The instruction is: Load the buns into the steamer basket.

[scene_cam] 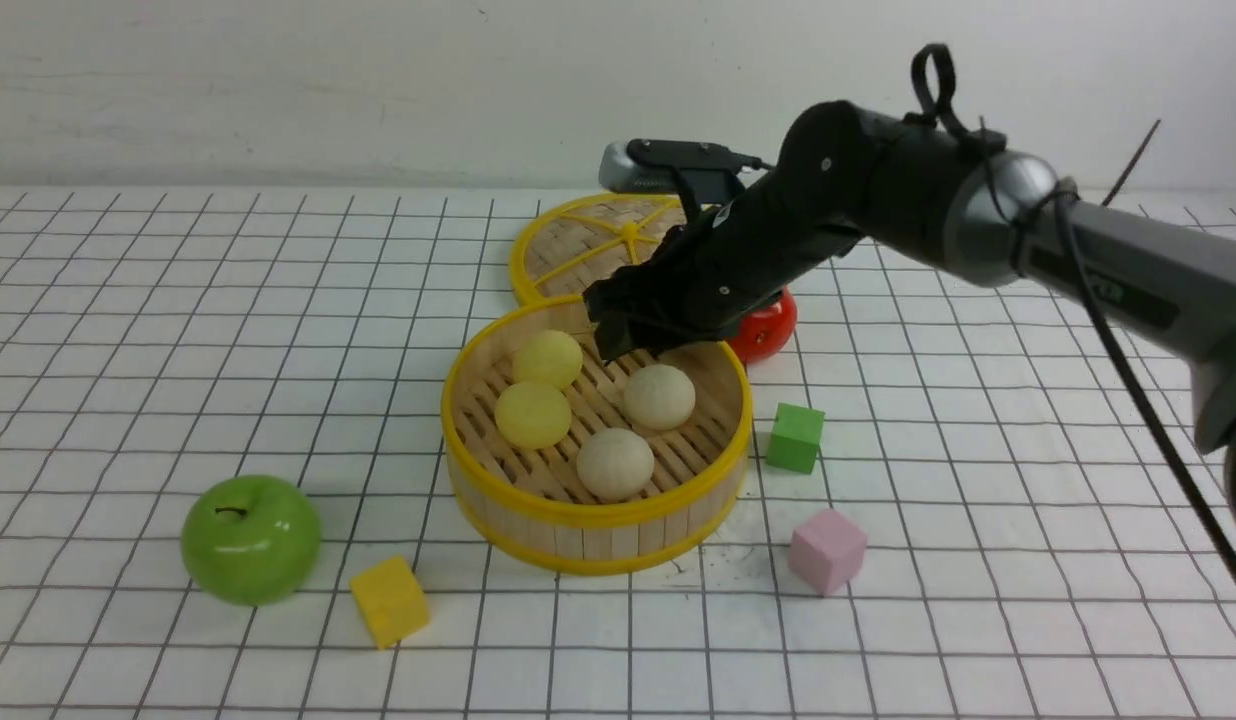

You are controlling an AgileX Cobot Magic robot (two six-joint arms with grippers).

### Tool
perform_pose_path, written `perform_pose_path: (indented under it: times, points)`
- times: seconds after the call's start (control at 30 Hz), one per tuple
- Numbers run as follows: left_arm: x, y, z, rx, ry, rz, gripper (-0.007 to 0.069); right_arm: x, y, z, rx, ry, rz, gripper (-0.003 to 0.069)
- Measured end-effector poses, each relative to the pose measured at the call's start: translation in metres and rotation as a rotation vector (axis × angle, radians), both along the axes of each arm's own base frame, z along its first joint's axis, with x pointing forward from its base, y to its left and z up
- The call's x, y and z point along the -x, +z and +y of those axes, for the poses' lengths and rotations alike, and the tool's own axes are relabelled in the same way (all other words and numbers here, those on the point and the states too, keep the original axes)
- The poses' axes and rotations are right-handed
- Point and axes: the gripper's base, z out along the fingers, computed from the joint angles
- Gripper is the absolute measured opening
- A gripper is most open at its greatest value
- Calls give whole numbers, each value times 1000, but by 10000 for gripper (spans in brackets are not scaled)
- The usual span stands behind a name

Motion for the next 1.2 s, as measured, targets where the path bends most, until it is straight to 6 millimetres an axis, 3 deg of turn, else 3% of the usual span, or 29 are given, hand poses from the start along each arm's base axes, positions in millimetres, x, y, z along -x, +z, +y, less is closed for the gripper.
perform_pose_path:
  times: [0.17,0.5,0.67,0.83,1.0,1.2]
  points:
    - [0,0,0,0,0,0,237,1,8,-9,10,-53,36,318]
    - [0,0,0,0,0,0,237,26,32,-37,267,-111,151,157]
    - [0,0,0,0,0,0,237,51,64,-47,389,-129,144,82]
    - [0,0,0,0,0,0,237,73,90,-51,327,-129,53,-3]
    - [0,0,0,0,0,0,237,95,88,-61,311,-132,26,-21]
    - [0,0,0,0,0,0,237,142,73,-85,267,-140,-54,-20]
